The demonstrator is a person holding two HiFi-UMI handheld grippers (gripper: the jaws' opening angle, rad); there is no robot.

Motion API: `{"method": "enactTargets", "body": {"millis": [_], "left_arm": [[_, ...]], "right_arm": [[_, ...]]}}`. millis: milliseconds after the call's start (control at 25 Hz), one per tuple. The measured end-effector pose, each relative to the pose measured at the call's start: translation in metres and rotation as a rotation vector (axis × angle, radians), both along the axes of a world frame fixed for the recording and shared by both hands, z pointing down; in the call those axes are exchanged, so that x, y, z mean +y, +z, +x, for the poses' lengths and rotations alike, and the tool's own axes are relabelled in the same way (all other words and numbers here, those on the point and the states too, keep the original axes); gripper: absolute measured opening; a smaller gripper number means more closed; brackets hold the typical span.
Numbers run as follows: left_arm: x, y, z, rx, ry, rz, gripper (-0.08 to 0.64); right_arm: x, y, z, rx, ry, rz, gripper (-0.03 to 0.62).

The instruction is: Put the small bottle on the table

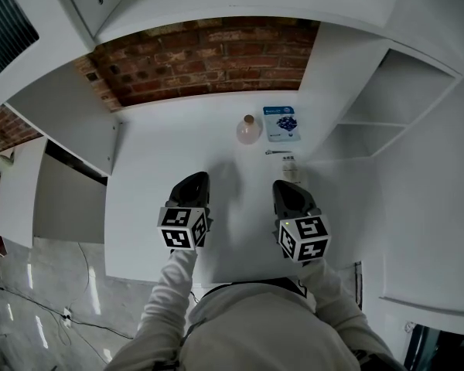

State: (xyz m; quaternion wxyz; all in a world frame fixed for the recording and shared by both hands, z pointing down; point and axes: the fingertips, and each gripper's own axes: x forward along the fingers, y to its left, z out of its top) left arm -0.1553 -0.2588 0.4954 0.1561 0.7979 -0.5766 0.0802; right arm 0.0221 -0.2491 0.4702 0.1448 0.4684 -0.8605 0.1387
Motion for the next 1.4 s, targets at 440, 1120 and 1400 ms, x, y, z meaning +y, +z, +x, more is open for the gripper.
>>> {"method": "enactTargets", "body": {"millis": [440, 1120, 1400], "left_arm": [[0.037, -0.003, -0.003, -0.031, 0.010, 0.006, 0.028], [0.046, -0.012, 0.012, -0.043, 0.025, 0.030, 0.028], [0.037, -0.013, 0.012, -0.064, 0.024, 0.038, 0.029]], "right_arm": [[0.022, -0.006, -0.007, -0.024, -0.027, 0.011, 0.028], [0.031, -0.010, 0.011, -0.019, -0.027, 0.029, 0.028], [0.029, -0.007, 0.013, -0.022, -0.026, 0.024, 0.028]]}}
